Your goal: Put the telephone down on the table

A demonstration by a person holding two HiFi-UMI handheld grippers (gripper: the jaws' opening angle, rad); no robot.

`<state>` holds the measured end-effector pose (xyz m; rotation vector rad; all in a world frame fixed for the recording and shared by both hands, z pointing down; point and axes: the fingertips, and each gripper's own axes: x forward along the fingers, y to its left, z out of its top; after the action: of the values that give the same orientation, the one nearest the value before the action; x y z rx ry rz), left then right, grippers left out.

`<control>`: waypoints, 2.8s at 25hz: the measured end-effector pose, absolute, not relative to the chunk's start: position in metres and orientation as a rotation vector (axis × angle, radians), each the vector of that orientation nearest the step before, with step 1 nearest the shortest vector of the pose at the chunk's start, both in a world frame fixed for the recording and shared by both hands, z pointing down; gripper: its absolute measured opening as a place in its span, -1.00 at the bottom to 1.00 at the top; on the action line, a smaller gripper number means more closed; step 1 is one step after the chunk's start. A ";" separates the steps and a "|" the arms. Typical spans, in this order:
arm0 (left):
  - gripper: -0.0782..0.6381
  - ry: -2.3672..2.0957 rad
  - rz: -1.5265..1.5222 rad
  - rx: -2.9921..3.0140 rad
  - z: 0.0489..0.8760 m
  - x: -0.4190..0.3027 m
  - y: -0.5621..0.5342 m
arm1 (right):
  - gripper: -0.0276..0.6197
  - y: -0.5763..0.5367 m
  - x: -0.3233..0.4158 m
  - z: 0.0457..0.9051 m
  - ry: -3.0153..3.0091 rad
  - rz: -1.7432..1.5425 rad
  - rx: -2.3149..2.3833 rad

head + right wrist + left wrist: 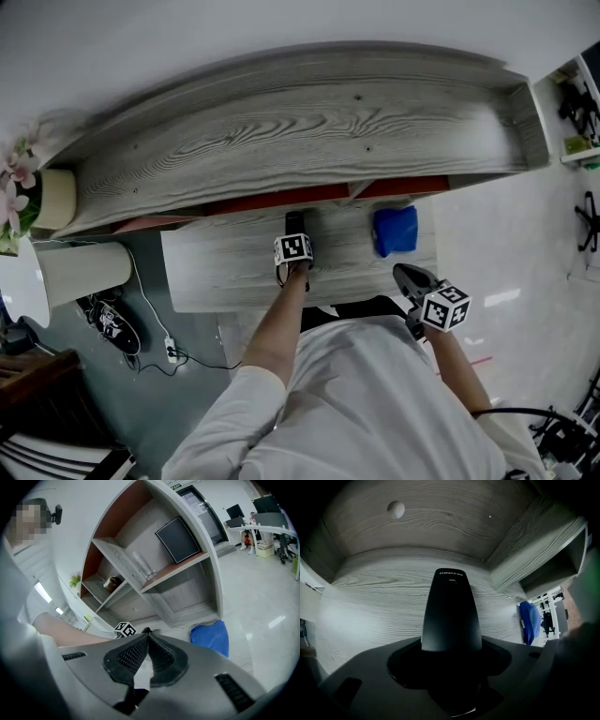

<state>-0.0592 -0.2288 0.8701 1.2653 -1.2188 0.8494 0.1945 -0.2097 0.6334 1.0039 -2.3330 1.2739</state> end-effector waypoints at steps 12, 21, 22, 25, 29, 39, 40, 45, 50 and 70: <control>0.03 -1.295 0.908 1.290 0.878 -0.061 -0.233 | -0.86 -0.214 0.202 0.639 -2.326 1.274 0.993; 0.03 -1.367 0.912 1.317 0.876 -0.059 -0.228 | -0.86 -0.208 0.205 0.641 -2.318 1.266 0.981; 0.03 -1.363 0.913 1.318 0.876 -0.057 -0.226 | -0.86 -0.206 0.205 0.642 -2.315 1.266 0.977; 0.03 -1.361 0.906 1.318 0.878 -0.055 -0.224 | -0.86 -0.199 0.206 0.644 -2.312 1.264 0.967; 0.04 -1.372 0.877 1.321 0.877 -0.054 -0.225 | -0.86 -0.197 0.208 0.642 -2.322 1.251 0.964; 0.16 -1.459 0.850 1.392 0.848 -0.064 -0.213 | -0.86 -0.186 0.212 0.641 -2.355 1.230 0.936; 0.16 -1.471 0.841 1.406 0.844 -0.067 -0.212 | -0.86 -0.185 0.210 0.641 -2.361 1.226 0.923; 0.16 -1.513 0.802 1.435 0.825 -0.075 -0.200 | -0.86 -0.183 0.194 0.642 -2.394 1.222 0.859; 0.16 -1.555 0.673 1.469 0.802 -0.080 -0.188 | -0.86 -0.179 0.177 0.644 -2.423 1.211 0.806; -0.75 -1.775 0.376 1.439 0.725 -0.230 -0.010 | -0.86 -0.105 0.102 0.629 -2.457 1.216 0.821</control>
<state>-0.2303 -0.0096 0.7249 1.4391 -1.7747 0.3765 0.1015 -0.1055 0.6292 0.8208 -2.4573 1.2157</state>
